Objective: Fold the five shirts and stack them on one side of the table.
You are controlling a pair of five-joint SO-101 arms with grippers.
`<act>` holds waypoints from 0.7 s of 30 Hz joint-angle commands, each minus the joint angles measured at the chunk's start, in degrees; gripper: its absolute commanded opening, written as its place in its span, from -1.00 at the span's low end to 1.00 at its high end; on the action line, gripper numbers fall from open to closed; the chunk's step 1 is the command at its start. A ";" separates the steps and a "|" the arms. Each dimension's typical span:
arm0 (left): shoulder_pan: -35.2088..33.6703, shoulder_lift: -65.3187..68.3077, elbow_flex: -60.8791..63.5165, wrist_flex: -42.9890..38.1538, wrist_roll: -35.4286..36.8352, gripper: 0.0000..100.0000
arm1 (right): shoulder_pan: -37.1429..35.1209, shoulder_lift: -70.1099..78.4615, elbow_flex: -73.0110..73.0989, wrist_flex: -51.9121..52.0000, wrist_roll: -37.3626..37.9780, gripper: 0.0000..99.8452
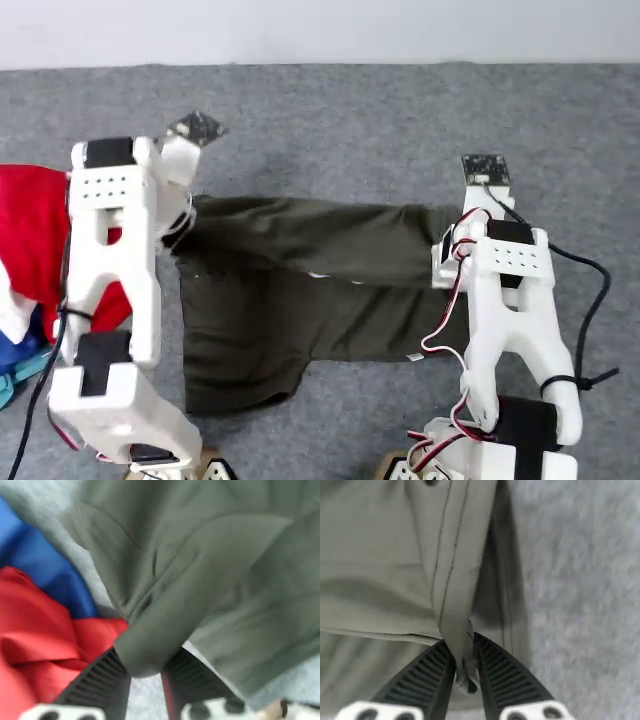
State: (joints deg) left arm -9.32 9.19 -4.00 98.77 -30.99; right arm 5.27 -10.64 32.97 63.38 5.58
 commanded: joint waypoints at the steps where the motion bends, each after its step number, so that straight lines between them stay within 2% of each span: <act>1: -1.23 -9.58 10.15 1.93 -3.96 -0.97 | -0.04 -2.15 -3.78 4.00 0.62 -0.98; 7: -4.92 -22.15 25.10 1.85 -8.62 -0.97 | 0.48 -2.24 -3.78 9.89 1.58 -0.98; 13: -8.09 -29.45 35.56 1.85 -14.33 -0.97 | 5.41 -1.89 -3.78 10.86 10.37 -0.98; 16: -8.62 -30.95 39.08 1.58 -16.97 -0.97 | 6.99 -1.89 -3.78 10.86 11.87 -0.98; 21: -8.62 -31.21 40.31 -0.88 -17.05 -0.96 | 7.16 -1.89 -3.52 10.86 12.66 -0.98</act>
State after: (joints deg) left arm -17.41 -20.09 36.35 98.77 -47.16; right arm 11.34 -10.73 32.97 73.76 17.45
